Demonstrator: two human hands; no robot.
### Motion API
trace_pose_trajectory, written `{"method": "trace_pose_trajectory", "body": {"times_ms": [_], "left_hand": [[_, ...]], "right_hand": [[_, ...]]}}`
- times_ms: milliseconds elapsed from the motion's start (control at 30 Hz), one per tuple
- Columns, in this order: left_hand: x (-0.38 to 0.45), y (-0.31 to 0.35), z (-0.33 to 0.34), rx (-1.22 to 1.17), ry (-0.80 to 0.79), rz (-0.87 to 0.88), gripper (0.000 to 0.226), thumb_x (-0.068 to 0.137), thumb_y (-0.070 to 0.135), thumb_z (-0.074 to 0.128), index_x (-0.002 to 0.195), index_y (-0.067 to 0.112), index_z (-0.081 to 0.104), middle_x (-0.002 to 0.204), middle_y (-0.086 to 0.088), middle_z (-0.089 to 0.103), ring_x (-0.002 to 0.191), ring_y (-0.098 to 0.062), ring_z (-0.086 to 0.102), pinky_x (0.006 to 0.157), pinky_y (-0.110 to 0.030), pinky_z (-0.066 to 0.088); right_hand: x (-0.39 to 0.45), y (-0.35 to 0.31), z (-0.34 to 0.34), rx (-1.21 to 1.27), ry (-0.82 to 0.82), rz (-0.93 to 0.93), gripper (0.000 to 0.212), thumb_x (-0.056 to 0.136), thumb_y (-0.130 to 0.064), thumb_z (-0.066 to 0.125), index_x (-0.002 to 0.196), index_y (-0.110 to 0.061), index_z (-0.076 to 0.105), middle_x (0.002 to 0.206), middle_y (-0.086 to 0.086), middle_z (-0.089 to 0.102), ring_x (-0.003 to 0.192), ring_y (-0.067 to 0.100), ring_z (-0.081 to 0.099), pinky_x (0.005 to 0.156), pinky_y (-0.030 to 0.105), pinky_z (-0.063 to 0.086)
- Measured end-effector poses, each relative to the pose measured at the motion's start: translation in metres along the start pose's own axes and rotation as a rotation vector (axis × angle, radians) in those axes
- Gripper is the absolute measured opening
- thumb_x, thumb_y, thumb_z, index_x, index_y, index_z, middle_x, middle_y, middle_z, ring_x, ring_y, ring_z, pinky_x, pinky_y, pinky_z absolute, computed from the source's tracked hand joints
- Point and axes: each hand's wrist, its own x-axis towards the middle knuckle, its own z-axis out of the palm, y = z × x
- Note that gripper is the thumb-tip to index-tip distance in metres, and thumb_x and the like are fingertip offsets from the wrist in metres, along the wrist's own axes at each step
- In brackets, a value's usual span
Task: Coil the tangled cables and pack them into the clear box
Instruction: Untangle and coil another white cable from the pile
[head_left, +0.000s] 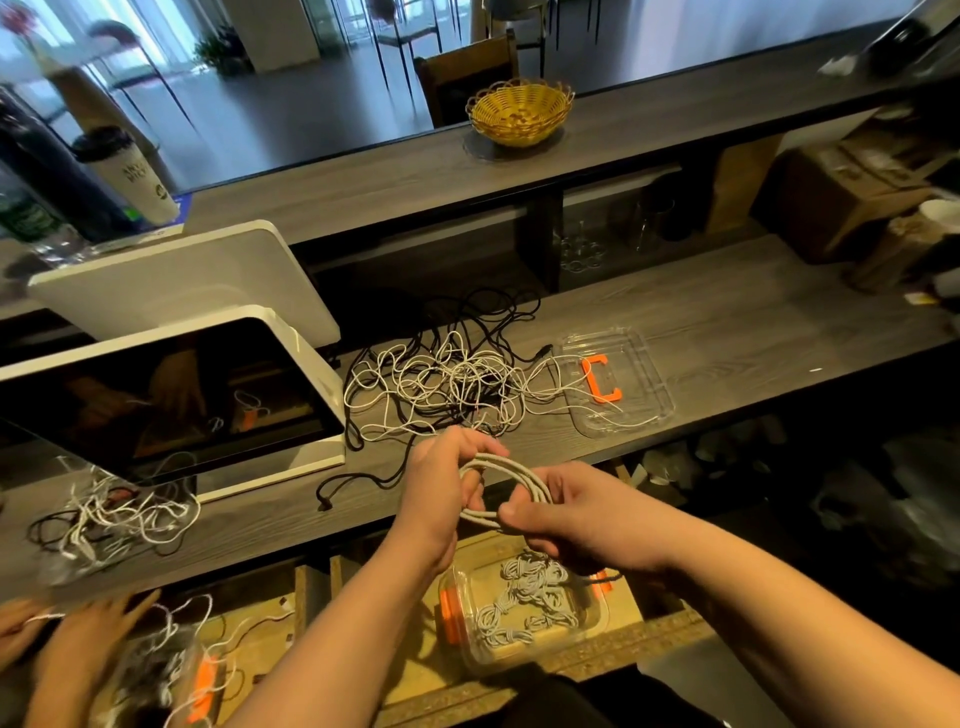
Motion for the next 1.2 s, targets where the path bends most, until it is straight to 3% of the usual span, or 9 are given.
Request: {"method": "trace_pose_trajectory", "body": {"times_ms": [167, 300, 367, 500, 600, 733, 900, 1033, 1200], "left_hand": [[-0.005, -0.007, -0.002, 0.297, -0.104, 0.056, 0.044, 0.102, 0.043, 0.046, 0.075, 0.011, 0.06, 0.051, 0.006, 0.051, 0.043, -0.009, 0.045, 0.037, -0.021, 0.035], [-0.005, -0.012, -0.001, 0.444, -0.019, 0.193, 0.065, 0.091, 0.061, 0.047, 0.058, 0.006, 0.058, 0.046, -0.003, 0.054, 0.041, -0.014, 0.047, 0.046, -0.028, 0.038], [-0.004, -0.013, -0.004, 0.475, 0.042, 0.265, 0.073, 0.088, 0.064, 0.048, 0.058, -0.002, 0.055, 0.045, -0.012, 0.049, 0.041, -0.016, 0.044, 0.049, -0.033, 0.037], [-0.001, -0.012, -0.008, 0.475, 0.074, 0.337, 0.076, 0.086, 0.064, 0.049, 0.057, -0.006, 0.045, 0.047, -0.011, 0.04, 0.046, -0.019, 0.037, 0.052, -0.044, 0.039], [-0.002, -0.011, -0.008, 0.362, 0.058, 0.283, 0.071, 0.086, 0.06, 0.051, 0.052, -0.001, 0.041, 0.045, -0.008, 0.039, 0.043, -0.018, 0.036, 0.05, -0.035, 0.035], [-0.006, -0.015, -0.007, 0.156, 0.112, 0.148, 0.055, 0.096, 0.049, 0.054, 0.055, 0.013, 0.047, 0.043, 0.0, 0.038, 0.037, -0.012, 0.034, 0.043, -0.021, 0.032], [0.0, -0.02, 0.001, 0.007, 0.433, 0.087, 0.051, 0.1, 0.042, 0.055, 0.059, 0.01, 0.052, 0.042, 0.005, 0.04, 0.038, -0.012, 0.035, 0.044, -0.028, 0.028], [0.004, -0.013, 0.001, 0.094, 0.593, 0.281, 0.057, 0.102, 0.038, 0.052, 0.053, 0.009, 0.047, 0.041, 0.004, 0.042, 0.04, -0.01, 0.039, 0.043, -0.024, 0.032], [0.003, -0.016, -0.006, 0.293, 0.575, 0.433, 0.064, 0.102, 0.042, 0.051, 0.051, 0.004, 0.042, 0.044, -0.014, 0.04, 0.044, -0.03, 0.039, 0.045, -0.041, 0.032]], "right_hand": [[-0.005, -0.002, -0.004, -0.049, 0.015, -0.024, 0.017, 0.097, -0.034, 0.06, 0.083, -0.025, 0.063, 0.067, 0.001, 0.056, 0.063, 0.024, 0.044, 0.063, 0.037, 0.038], [-0.006, 0.0, -0.005, -0.102, 0.034, -0.022, 0.019, 0.097, -0.032, 0.061, 0.092, -0.013, 0.064, 0.078, 0.008, 0.06, 0.067, 0.025, 0.048, 0.064, 0.038, 0.042], [-0.005, 0.002, -0.003, -0.129, 0.053, -0.025, 0.026, 0.096, -0.031, 0.062, 0.096, -0.006, 0.063, 0.076, 0.006, 0.06, 0.065, 0.021, 0.05, 0.062, 0.031, 0.044], [-0.002, -0.002, -0.007, -0.14, 0.206, -0.072, 0.029, 0.094, -0.039, 0.059, 0.092, -0.012, 0.068, 0.066, -0.004, 0.059, 0.052, 0.005, 0.048, 0.053, 0.018, 0.04], [0.003, -0.001, -0.013, -0.055, 0.321, -0.091, 0.027, 0.094, -0.041, 0.058, 0.091, -0.018, 0.072, 0.071, 0.017, 0.059, 0.055, 0.019, 0.048, 0.053, 0.029, 0.04], [0.011, 0.004, -0.003, -0.129, 0.394, -0.127, 0.024, 0.098, -0.029, 0.056, 0.089, -0.013, 0.07, 0.08, 0.021, 0.065, 0.065, 0.017, 0.055, 0.065, 0.037, 0.051], [0.022, 0.01, 0.021, -0.264, 0.304, -0.077, 0.016, 0.1, -0.03, 0.054, 0.094, -0.028, 0.07, 0.062, -0.01, 0.055, 0.056, 0.003, 0.048, 0.057, 0.026, 0.044], [0.026, 0.003, 0.031, -0.481, 0.236, -0.072, 0.026, 0.101, -0.035, 0.051, 0.086, -0.021, 0.068, 0.058, -0.009, 0.051, 0.051, 0.0, 0.044, 0.055, 0.023, 0.037], [0.022, -0.008, 0.035, -0.628, 0.136, -0.113, 0.032, 0.101, -0.039, 0.05, 0.089, -0.017, 0.07, 0.058, -0.001, 0.055, 0.047, 0.005, 0.044, 0.047, 0.02, 0.032]]}}
